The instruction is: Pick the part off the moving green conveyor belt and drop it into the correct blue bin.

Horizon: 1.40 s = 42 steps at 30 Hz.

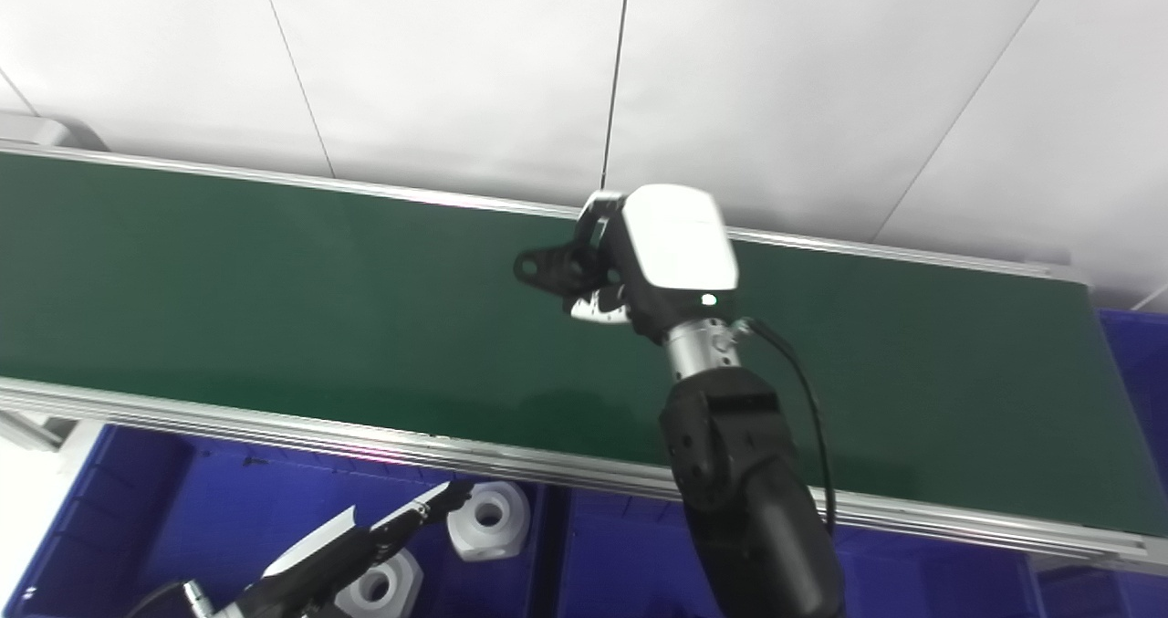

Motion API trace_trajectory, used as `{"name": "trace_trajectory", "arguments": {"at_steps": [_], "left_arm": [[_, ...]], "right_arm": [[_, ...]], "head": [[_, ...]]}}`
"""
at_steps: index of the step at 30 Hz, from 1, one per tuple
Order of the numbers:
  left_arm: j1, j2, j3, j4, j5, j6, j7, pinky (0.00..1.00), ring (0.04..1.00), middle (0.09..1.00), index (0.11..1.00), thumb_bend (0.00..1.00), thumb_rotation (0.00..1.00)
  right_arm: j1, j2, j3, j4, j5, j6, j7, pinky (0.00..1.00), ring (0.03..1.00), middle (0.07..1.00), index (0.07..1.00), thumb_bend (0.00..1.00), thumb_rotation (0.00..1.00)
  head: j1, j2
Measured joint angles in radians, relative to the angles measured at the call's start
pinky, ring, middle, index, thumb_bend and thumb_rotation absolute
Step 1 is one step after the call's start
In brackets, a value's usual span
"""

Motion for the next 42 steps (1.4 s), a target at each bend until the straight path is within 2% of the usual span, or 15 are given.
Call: {"name": "trace_trajectory", "arguments": {"at_steps": [2,4,7,9,10,11,12,13,15,18,24,26,34,38,42], "left_arm": [[-0.003,0.0,0.002,0.0,0.0,0.0,-0.001,1.0,1.0,1.0,1.0,0.97,0.46],[-0.008,0.0,0.004,0.0,-0.002,0.0,-0.007,1.0,1.0,1.0,1.0,0.98,0.47],[-0.014,0.0,0.008,0.0,-0.004,0.0,-0.014,1.0,1.0,1.0,1.0,0.98,0.49],[-0.013,0.0,0.014,0.0,-0.004,0.0,-0.014,1.0,1.0,1.0,1.0,0.97,0.5],[-0.013,0.0,0.016,-0.001,-0.004,0.0,-0.015,0.99,1.0,1.0,1.0,0.96,0.49],[-0.012,0.0,0.019,-0.001,-0.005,0.0,-0.018,0.98,1.0,1.0,1.0,0.96,0.49],[-0.011,0.0,0.021,-0.002,-0.008,0.0,-0.02,0.98,1.0,1.0,1.0,0.96,0.48],[-0.012,0.001,0.022,-0.003,-0.013,0.0,-0.022,0.99,1.0,1.0,1.0,0.96,0.48],[-0.013,0.001,0.023,-0.01,-0.027,0.0,-0.035,1.0,1.0,1.0,1.0,0.95,0.48],[-0.01,0.004,0.026,-0.034,-0.039,0.0,-0.044,1.0,1.0,1.0,1.0,0.96,0.46],[-0.01,0.004,0.028,-0.067,-0.048,0.011,-0.059,1.0,1.0,1.0,1.0,0.96,0.47],[-0.009,0.004,0.029,-0.072,-0.047,0.017,-0.059,0.99,1.0,1.0,1.0,0.96,0.47],[0.003,0.002,0.03,-0.142,-0.047,0.079,-0.059,0.98,1.0,1.0,1.0,0.96,0.46],[0.007,0.002,0.031,-0.173,-0.047,0.111,-0.06,0.97,1.0,1.0,1.0,0.96,0.46],[0.005,0.002,0.038,-0.174,-0.047,0.124,-0.059,0.98,1.0,1.0,1.0,0.96,0.45]], "right_arm": [[0.039,0.012,-0.013,-0.03,-0.004,0.018,0.017,0.17,0.246,0.397,0.499,0.52,0.0],[0.067,0.018,-0.03,-0.07,-0.006,0.02,0.033,0.16,0.235,0.457,0.486,0.53,0.0],[0.101,0.026,-0.052,-0.118,-0.004,0.02,0.033,0.14,0.216,0.471,0.483,0.53,0.0],[0.134,0.041,-0.065,-0.137,0.005,0.02,0.029,0.13,0.197,0.418,0.499,0.52,0.0],[0.156,0.047,-0.068,-0.147,0.008,0.02,0.029,0.13,0.191,0.445,0.489,0.52,0.0],[0.188,0.051,-0.069,-0.162,0.011,0.02,0.03,0.13,0.191,0.45,0.487,0.52,0.0],[0.211,0.052,-0.07,-0.169,0.013,0.02,0.031,0.13,0.191,0.415,0.497,0.52,0.0],[0.229,0.052,-0.072,-0.176,0.016,0.02,0.032,0.14,0.193,0.447,0.487,0.52,0.0],[0.285,0.052,-0.086,-0.218,0.031,0.02,0.04,0.14,0.19,0.462,0.483,0.52,0.0],[0.373,0.052,-0.104,-0.262,0.065,0.02,0.05,0.11,0.169,0.469,0.48,0.52,0.0],[0.551,0.043,-0.145,-0.306,0.143,0.02,0.051,0.1,0.158,0.469,0.481,0.53,0.0],[0.592,0.031,-0.147,-0.306,0.149,0.02,0.052,0.12,0.183,0.47,0.481,0.53,0.0],[0.714,-0.03,-0.154,-0.299,0.169,0.019,0.054,0.13,0.199,0.47,0.48,0.53,0.0],[0.729,-0.057,-0.156,-0.285,0.166,0.019,0.084,0.16,0.228,0.47,0.479,0.53,0.0],[0.721,-0.059,-0.156,-0.256,0.149,0.023,0.117,0.14,0.208,0.469,0.48,0.53,0.0]], "head": [[0.0,0.003],[0.0,0.009],[0.0,0.018],[-0.015,0.055],[-0.015,0.055],[-0.015,0.055],[-0.023,0.07],[-0.02,0.089],[-0.02,0.089],[0.009,0.124],[0.034,0.155],[0.034,0.155],[0.038,0.195],[0.037,0.221],[0.032,0.23]]}}
